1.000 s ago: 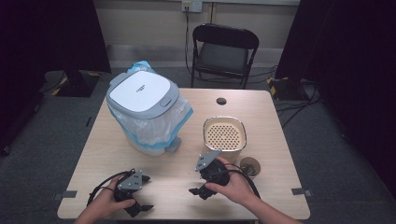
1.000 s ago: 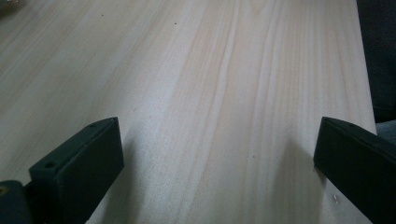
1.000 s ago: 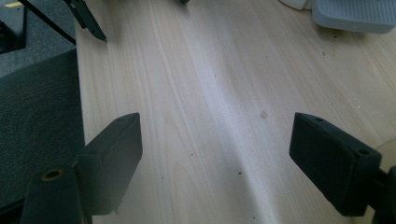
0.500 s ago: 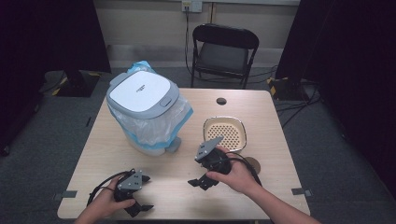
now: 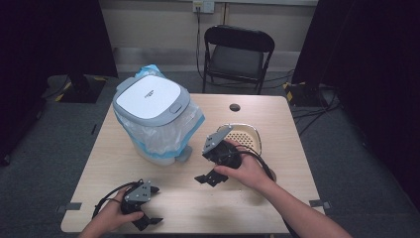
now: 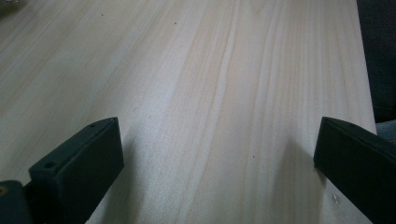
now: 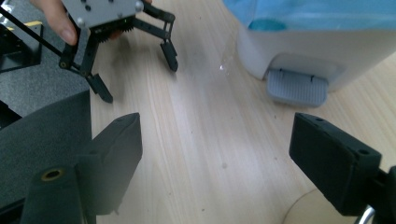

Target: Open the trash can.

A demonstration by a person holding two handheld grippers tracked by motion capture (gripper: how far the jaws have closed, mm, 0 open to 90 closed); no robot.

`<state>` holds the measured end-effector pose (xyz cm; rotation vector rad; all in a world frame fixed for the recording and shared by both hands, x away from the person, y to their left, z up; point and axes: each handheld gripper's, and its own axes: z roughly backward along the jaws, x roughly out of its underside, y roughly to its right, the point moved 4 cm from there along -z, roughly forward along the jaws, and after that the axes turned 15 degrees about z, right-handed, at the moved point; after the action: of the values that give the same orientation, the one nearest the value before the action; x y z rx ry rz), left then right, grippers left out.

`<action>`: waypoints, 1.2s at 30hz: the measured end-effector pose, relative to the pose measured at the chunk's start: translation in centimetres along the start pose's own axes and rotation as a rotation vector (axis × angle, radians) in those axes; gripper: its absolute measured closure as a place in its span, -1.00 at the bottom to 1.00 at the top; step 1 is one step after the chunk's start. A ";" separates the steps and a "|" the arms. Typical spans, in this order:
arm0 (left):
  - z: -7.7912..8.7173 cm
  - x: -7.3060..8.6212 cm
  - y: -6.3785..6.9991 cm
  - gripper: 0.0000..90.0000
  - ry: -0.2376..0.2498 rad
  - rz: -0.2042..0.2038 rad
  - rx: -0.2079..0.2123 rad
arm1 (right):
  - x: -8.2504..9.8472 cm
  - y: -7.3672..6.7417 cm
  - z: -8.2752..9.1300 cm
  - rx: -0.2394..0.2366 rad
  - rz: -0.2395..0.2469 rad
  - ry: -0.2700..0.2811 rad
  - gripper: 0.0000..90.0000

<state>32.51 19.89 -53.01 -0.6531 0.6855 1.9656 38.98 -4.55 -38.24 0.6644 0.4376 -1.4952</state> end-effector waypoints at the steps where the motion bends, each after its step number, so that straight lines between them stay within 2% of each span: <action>1: 0.0 0.0 0.0 -0.98 0.005 0.001 0.004 | -0.2 0.1 0.1 -0.001 -0.003 0.001 -0.62; 14: 0.0 -0.1 0.0 -0.98 0.007 -0.005 -0.001 | -2.4 1.9 1.1 0.014 0.036 -0.019 -0.62; 36: 0.0 -0.1 0.0 -0.98 0.011 -0.004 0.005 | -4.5 4.7 3.4 0.052 0.014 0.032 -0.63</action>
<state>32.57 19.83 -53.02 -0.6618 0.6946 1.9572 42.97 -3.50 -32.15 0.7321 0.4189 -1.4880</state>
